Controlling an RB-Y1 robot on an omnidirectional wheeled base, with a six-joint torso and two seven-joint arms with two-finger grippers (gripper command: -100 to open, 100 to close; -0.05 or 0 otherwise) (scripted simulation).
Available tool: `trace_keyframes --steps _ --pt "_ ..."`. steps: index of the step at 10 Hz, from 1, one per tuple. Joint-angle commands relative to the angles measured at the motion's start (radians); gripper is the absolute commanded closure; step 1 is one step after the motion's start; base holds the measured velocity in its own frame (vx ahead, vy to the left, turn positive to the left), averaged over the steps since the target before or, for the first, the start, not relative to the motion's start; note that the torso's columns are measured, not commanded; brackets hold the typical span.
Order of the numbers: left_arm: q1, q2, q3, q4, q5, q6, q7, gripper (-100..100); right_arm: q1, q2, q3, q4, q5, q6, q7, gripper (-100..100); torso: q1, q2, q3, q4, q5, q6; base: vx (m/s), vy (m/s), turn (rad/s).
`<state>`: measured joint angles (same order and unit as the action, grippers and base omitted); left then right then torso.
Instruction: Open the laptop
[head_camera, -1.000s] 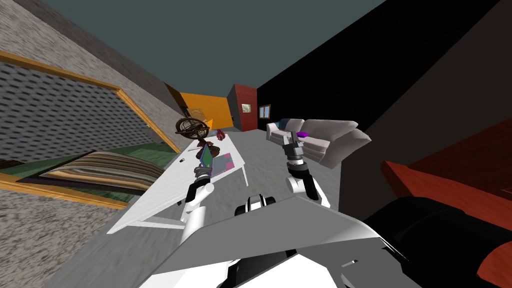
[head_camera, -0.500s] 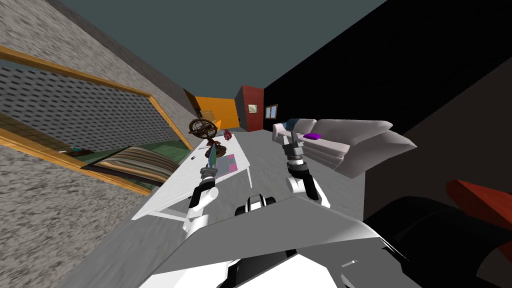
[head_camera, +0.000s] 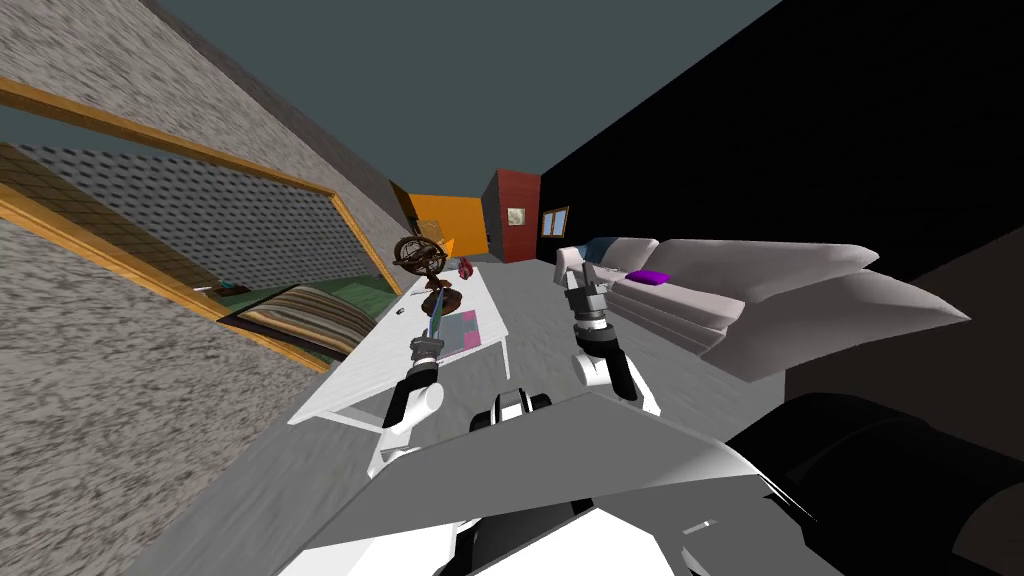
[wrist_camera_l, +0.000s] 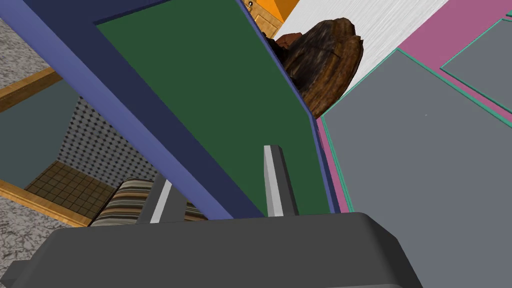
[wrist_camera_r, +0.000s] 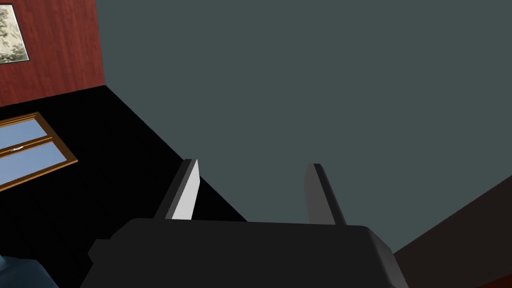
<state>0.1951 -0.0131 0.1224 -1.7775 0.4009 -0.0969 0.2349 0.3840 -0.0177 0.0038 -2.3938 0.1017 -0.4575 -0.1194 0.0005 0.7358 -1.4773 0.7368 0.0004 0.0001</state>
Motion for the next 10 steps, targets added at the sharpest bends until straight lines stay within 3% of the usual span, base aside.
trace_keyframes --steps 1,6,7,8,10 --pt "0.085 -0.001 -0.084 -0.068 0.0 -0.009 0.007 100 0.0 0.0 0.0 0.0 0.0 0.0 0.0 0 -0.001 0.0 0.0 0.0 0.0 0.0 0.117 -0.003 0.24" --pt "0.235 -0.018 -0.23 -0.191 -0.004 -0.016 0.011 100 0.0 0.0 0.0 0.0 0.0 0.0 0.0 0 0.0 0.006 0.003 0.004 -0.001 -0.002 0.111 0.001 0.196" --pt "0.235 -0.018 -0.243 -0.191 -0.004 -0.016 0.011 100 0.0 0.0 0.0 0.0 0.0 0.0 0.0 0 -0.002 0.005 0.003 0.003 -0.001 0.001 0.037 -0.007 -0.013" --pt "0.235 -0.011 -0.232 -0.183 -0.002 -0.02 0.014 100 0.0 0.0 0.0 0.0 0.0 0.0 0.0 0 -0.002 0.006 0.004 0.003 -0.001 0.001 0.01 -0.003 -0.017" --pt "0.21 0.015 -0.214 -0.147 -0.052 -0.024 -0.033 100 0.0 0.0 0.0 0.0 0.0 0.0 0.0 0 -0.004 0.004 0.002 0.003 -0.002 0.0 0.06 -0.08 0.012"
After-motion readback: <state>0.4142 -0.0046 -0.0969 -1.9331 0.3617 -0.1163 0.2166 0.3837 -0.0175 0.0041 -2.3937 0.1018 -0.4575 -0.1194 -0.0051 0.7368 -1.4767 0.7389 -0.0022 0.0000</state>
